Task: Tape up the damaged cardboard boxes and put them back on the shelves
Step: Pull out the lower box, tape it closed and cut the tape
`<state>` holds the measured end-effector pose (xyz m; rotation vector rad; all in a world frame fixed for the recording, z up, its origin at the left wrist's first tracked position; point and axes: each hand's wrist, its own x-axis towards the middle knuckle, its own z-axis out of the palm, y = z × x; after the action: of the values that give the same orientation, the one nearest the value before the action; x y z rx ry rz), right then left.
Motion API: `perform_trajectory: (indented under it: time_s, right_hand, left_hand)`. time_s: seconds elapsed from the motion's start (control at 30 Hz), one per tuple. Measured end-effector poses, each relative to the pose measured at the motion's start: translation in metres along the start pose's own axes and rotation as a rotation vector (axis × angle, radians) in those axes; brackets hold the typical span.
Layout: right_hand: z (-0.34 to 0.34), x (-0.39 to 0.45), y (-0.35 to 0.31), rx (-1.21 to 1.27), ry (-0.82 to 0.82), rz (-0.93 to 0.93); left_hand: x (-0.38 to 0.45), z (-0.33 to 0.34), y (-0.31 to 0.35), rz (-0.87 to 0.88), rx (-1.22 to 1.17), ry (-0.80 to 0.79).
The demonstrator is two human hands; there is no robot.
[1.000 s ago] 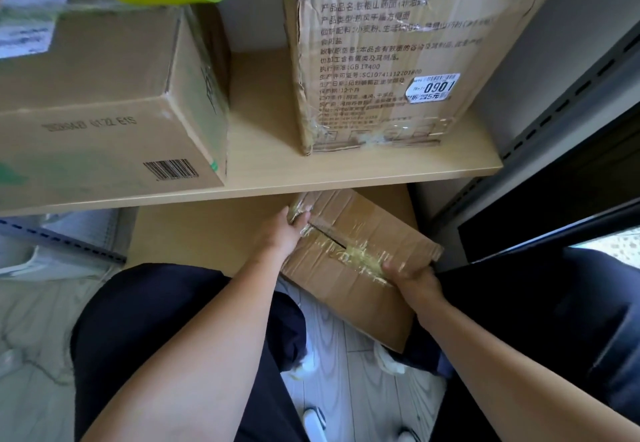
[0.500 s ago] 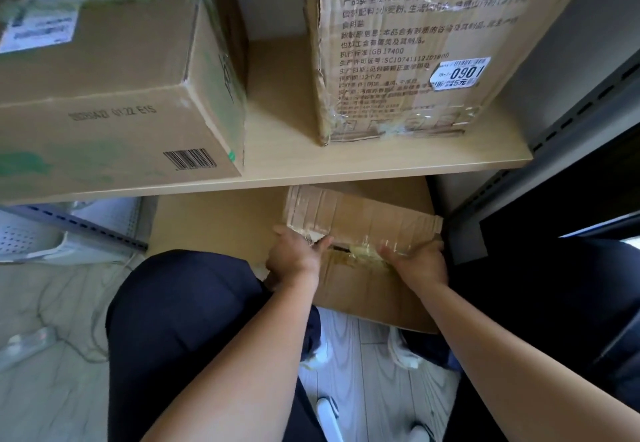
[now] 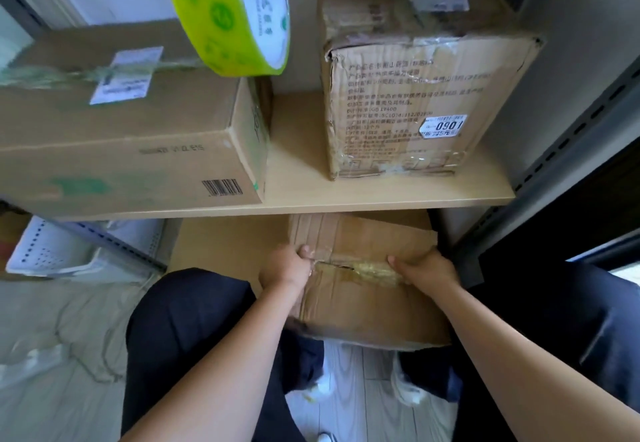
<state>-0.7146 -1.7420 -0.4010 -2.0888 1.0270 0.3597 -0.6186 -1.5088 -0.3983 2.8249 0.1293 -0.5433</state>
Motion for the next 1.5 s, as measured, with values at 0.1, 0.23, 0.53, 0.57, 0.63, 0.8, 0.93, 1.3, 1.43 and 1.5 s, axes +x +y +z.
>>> perform_trajectory:
  time_s: [0.1, 0.23, 0.53, 0.57, 0.63, 0.8, 0.93, 1.3, 1.43, 1.5]
  right_hand:
    - [-0.014, -0.014, -0.006, -0.131, -0.022, -0.053]
    - [-0.050, -0.034, -0.023, -0.222, -0.026, -0.113]
    - [-0.128, -0.108, -0.029, -0.063, -0.117, -0.235]
    - [-0.138, -0.117, -0.033, -0.060, -0.106, -0.268]
    - [-0.162, -0.134, -0.046, -0.044, -0.086, -0.311]
    - [-0.238, -0.160, -0.089, -0.021, -0.131, -0.380]
    - [-0.270, -0.163, -0.112, -0.083, -0.156, -0.415]
    - [-0.244, -0.135, -0.075, 0.421, -0.408, -0.342]
    - [-0.211, -0.138, -0.017, 0.754, -0.590, -0.203]
    - [-0.204, -0.138, -0.015, 0.782, -0.583, -0.173]
  left_hand:
    - [-0.031, -0.012, -0.015, 0.014, -0.014, 0.096]
    - [-0.064, -0.045, -0.022, 0.053, -0.072, 0.159]
    - [-0.149, -0.101, -0.031, 0.076, -0.221, 0.107]
    - [-0.158, -0.115, -0.032, 0.086, -0.233, 0.148]
    - [-0.176, -0.146, -0.031, 0.128, -0.263, 0.228]
    - [-0.213, -0.213, -0.025, 0.330, -0.518, 0.386]
    - [-0.225, -0.219, -0.027, 0.552, -0.653, 0.422]
    - [-0.145, -0.236, -0.055, 0.508, -0.764, 0.050]
    - [-0.115, -0.236, -0.046, 0.563, -0.675, -0.189]
    - [-0.111, -0.237, -0.035, 0.519, -0.575, -0.139]
